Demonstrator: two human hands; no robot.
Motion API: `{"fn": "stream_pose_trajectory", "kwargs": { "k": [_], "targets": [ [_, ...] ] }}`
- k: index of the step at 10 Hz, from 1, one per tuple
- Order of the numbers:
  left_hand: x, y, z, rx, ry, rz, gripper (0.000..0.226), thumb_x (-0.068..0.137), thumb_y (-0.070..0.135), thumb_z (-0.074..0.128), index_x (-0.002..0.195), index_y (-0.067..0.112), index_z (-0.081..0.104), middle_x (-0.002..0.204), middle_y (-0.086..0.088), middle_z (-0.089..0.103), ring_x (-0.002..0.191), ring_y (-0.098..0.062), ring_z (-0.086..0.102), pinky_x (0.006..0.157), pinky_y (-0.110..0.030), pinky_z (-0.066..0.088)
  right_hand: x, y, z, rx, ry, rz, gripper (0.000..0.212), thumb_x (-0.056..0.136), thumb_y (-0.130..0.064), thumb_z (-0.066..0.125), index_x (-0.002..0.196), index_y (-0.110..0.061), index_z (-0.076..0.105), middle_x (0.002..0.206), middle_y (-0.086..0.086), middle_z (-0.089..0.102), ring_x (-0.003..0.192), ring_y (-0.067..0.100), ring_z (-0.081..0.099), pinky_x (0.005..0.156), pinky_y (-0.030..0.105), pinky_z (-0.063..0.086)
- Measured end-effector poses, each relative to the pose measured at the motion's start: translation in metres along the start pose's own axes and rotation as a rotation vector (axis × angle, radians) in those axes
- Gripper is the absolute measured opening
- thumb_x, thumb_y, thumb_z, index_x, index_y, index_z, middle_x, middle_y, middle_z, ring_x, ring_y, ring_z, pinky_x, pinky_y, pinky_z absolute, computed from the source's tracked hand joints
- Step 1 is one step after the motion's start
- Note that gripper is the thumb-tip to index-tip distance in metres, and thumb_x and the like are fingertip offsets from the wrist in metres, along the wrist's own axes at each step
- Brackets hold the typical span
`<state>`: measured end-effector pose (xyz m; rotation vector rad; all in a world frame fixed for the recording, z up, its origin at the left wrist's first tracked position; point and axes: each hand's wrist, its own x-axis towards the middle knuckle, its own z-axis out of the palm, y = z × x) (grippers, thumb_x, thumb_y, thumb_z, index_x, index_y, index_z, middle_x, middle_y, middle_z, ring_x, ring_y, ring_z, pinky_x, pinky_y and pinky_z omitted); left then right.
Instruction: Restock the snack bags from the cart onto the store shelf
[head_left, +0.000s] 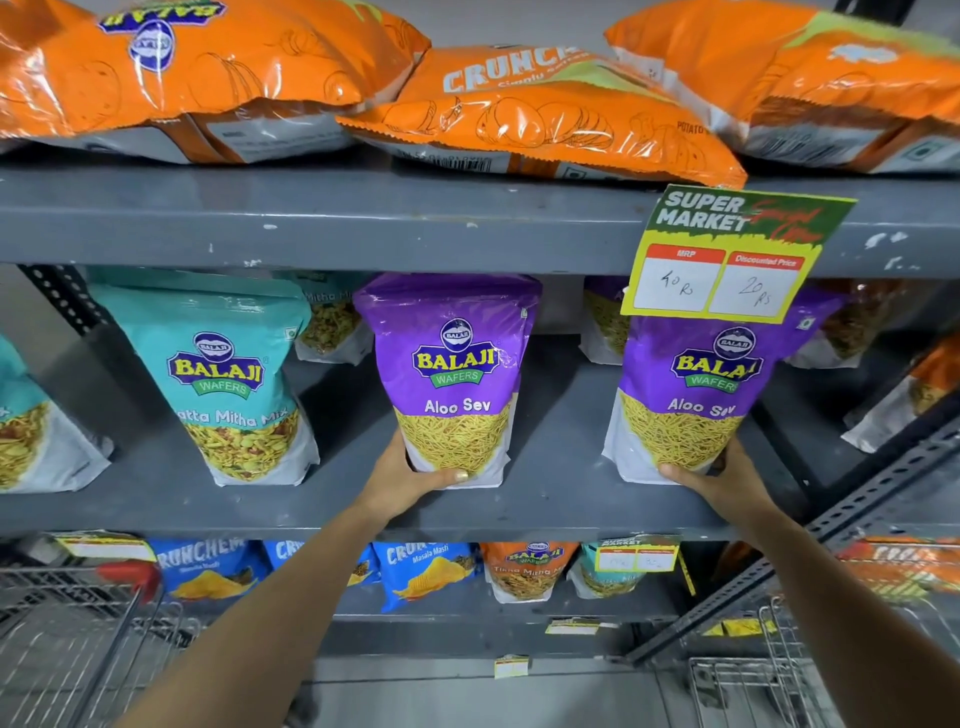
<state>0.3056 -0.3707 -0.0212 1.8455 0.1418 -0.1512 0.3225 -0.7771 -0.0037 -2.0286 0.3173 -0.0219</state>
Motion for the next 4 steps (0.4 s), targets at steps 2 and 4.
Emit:
{"fn": "stream_pose_trajectory", "kwargs": {
  "k": [2,4],
  "targets": [
    [0.0,0.0,-0.001,0.023,-0.016,0.007,0.1,0.053,0.045,0.092,0.136,0.034,0.037,0.127,0.013,0.06,0.117,-0.009,0.058,0.103,-0.038,0.048,-0.011,-0.003,0.003,0.069,-0.001,-0.017,0.092,0.066,-0.016,0.088,0.142,-0.018,0.035,0.131,0.001,0.056,0.119,0.024,0.055,0.093,0.036,0.044],
    [-0.034,-0.014,-0.006,-0.083,0.165,0.044,0.119,0.058,0.038,0.091,0.152,0.024,0.02,0.148,0.006,0.046,0.134,-0.01,0.045,0.112,-0.039,0.039,-0.065,-0.017,0.02,0.093,0.358,-0.147,0.088,0.064,-0.022,0.089,0.138,-0.012,0.043,0.134,0.008,0.056,0.118,0.022,0.055,0.093,0.035,0.045]
  ]
}}
